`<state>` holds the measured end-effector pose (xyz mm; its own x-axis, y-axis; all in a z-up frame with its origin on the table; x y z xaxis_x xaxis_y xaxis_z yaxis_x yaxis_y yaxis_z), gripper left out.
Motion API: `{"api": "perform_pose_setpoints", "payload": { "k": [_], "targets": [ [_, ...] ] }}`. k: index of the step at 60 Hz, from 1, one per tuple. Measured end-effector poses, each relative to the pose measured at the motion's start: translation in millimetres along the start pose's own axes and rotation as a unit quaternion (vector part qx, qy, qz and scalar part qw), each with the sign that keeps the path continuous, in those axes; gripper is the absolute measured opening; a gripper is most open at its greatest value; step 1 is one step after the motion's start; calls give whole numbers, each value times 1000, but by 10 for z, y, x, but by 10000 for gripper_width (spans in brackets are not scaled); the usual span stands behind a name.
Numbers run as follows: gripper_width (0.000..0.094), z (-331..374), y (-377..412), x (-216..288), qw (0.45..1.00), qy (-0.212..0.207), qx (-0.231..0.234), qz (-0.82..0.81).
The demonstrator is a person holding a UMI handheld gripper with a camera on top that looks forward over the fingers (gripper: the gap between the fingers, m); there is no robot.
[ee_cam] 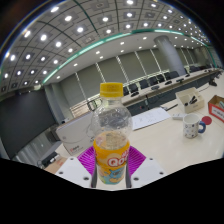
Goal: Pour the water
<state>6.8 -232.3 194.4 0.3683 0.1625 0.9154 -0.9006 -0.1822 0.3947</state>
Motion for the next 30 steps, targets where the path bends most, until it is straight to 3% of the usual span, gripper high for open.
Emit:
{"api": "perform_pose_setpoints", "payload": {
  "k": [9, 19, 30],
  "targets": [
    [387, -413, -146, 694, 963, -38, 52, -263],
    [386, -773, -722, 1215, 839, -63, 76, -536],
    [385, -1167, -1533, 1190, 699, -76, 66, -708]
  ]
}}
Point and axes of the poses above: the point between the fingertips, and its own axes, seen from behind it with the camera up: y to the left, x up, z backward, against the way the camera looks, the point moved 9 cm from there along z, backward, against the way the camera looks, and after that the axes turned 9 degrees about -y, right-handed, at the moved point
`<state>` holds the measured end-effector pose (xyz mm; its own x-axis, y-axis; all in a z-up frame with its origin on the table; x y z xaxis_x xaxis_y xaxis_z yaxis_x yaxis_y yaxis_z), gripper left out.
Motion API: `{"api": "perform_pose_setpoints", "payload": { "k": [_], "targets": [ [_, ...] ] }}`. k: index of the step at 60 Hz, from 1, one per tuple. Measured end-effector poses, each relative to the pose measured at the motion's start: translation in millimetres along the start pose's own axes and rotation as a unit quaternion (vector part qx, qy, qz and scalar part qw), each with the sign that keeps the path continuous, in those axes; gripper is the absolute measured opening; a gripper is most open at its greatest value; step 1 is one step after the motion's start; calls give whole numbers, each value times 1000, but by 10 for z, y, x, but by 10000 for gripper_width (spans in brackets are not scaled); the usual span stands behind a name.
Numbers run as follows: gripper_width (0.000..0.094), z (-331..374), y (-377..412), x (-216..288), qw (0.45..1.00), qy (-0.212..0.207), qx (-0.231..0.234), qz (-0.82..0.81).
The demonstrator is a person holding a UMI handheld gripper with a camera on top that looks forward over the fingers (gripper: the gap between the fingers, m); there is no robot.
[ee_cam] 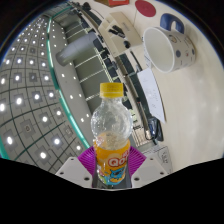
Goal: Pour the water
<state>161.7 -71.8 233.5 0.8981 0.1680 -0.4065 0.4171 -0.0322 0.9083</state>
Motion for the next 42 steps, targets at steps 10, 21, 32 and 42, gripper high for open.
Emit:
{"api": "perform_pose_setpoints", "payload": {
  "k": [10, 21, 32, 42],
  "targets": [
    [386, -89, -248, 508, 990, -33, -17, -133],
    [385, -144, -292, 634, 991, -26, -41, -124],
    [385, -186, -74, 608, 998, 18, -62, 25],
    [387, -215, 588, 759, 948, 55, -22, 314]
  ]
}}
Point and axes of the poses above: the point between the fingertips, and its own axes, seen from behind it with the camera up: y to the left, x up, z backward, against the way the camera looks, the point moved 9 cm from there along z, backward, against the way the camera looks, and after that the axes turned 9 degrees about -y, right-handed, at the moved point
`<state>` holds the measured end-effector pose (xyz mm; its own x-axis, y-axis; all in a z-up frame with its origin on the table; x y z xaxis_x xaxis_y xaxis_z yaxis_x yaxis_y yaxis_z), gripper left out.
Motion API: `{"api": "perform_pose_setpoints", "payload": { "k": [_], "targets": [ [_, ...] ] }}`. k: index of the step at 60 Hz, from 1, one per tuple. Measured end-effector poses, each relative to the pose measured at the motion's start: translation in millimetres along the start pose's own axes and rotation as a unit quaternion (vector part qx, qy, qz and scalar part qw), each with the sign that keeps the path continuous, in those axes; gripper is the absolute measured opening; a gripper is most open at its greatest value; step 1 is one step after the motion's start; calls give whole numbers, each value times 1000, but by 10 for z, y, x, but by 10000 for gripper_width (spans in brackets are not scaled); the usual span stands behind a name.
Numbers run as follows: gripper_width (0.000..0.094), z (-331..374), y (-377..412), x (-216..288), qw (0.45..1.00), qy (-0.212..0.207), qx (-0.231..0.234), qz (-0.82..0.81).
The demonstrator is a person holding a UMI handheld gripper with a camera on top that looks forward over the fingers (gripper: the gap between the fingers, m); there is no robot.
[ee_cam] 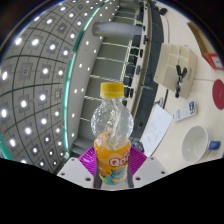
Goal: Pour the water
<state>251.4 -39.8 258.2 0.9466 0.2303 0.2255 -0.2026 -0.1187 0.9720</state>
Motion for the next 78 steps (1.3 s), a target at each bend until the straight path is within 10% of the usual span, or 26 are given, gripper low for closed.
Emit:
{"api": "perform_pose_setpoints", "payload": {
  "k": [26, 54, 63, 68, 78],
  "targets": [
    [387, 320, -722, 1648, 807, -31, -118, 577],
    [402, 627, -2080, 1643, 783, 13, -191, 592],
    [571, 658, -2084, 1625, 782, 17, -201, 589],
    [874, 701, -2073, 1605, 786, 31, -219, 578],
    [858, 941, -1813, 1532, 788, 44, -252, 560]
  ]
}}
Point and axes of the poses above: the point between the fingertips, and its own axes, seen from behind it with the camera up: y to the left, x up, z backward, against the way the camera looks, the point moved 9 cm from there along z, backward, against the way the camera looks, and after that the axes turned 9 degrees about -y, right-handed, at the moved point
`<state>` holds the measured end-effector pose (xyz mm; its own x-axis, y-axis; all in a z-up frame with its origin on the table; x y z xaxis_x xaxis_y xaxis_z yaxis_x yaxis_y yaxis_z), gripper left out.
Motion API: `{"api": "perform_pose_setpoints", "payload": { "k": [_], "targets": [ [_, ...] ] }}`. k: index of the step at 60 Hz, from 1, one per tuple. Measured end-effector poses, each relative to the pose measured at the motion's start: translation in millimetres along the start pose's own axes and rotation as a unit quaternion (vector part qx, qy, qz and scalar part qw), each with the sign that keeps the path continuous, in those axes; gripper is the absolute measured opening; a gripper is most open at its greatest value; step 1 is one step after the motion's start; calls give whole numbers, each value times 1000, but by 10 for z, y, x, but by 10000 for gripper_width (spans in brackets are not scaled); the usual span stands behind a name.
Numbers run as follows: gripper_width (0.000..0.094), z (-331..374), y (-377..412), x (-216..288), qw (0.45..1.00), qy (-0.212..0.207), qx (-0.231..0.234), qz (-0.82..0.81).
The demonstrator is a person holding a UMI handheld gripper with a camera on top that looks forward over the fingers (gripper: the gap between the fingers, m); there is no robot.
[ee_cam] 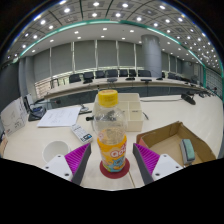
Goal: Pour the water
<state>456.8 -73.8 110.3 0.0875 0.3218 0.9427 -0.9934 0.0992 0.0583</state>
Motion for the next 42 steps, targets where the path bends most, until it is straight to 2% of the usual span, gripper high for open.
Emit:
{"api": "perform_pose_setpoints", "payload": {
  "k": [8, 23, 33, 42],
  "targets": [
    [856, 491, 171, 221, 1000, 10, -14, 13],
    [862, 1878, 735, 498, 996, 70, -45, 22],
    [862, 2789, 1101, 576, 995, 76, -61, 33],
    [858, 3309, 1274, 566, 993, 79, -75, 47]
  ]
}}
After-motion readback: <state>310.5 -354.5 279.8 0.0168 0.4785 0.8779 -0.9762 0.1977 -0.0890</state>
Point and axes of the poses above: the point between the fingertips, and its own axes, seen from behind it with the camera up: y to the left, x up, z backward, against the way the camera looks, the point moved 9 cm from there along z, backward, against the way the camera looks, and after that the axes turned 9 degrees about -y, right-handed, at the moved point
